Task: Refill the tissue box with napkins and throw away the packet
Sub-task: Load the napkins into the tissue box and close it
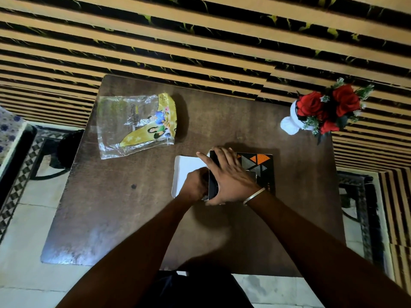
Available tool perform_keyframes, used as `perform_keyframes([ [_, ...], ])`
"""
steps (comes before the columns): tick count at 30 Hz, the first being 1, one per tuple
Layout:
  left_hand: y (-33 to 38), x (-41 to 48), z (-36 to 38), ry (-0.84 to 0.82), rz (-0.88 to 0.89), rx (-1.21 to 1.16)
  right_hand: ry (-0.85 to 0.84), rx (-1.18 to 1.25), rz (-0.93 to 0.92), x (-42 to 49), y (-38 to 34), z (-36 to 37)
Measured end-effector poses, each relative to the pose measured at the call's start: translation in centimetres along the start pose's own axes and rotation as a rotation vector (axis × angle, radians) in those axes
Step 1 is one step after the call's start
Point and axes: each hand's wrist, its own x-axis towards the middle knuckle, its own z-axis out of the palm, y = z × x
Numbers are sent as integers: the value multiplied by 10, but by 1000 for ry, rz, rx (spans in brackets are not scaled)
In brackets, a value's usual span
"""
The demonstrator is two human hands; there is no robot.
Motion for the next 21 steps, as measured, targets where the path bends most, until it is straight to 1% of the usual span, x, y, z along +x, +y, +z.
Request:
perform_keyframes([
  [6,10,4,2,-62,18,183,16,29,3,0,1,1],
  [10,5,-1,-2,-108,107,328,29,32,2,1,2,6],
  [12,-3,-4,-6,-129,211,441,30,50,-1,1,3,10],
  [15,-21,-3,-14,-129,533,709,29,38,-5,-2,6,12],
  [17,-26,-1,-20,-135,676,904,31,8,-6,-5,11,12],
  [19,-25,-1,-24,-108,781,1010,24,-3,0,-9,16,9],
  [21,-21,0,-29,-105,843,1082,3,-19,6,-9,19,8],
])
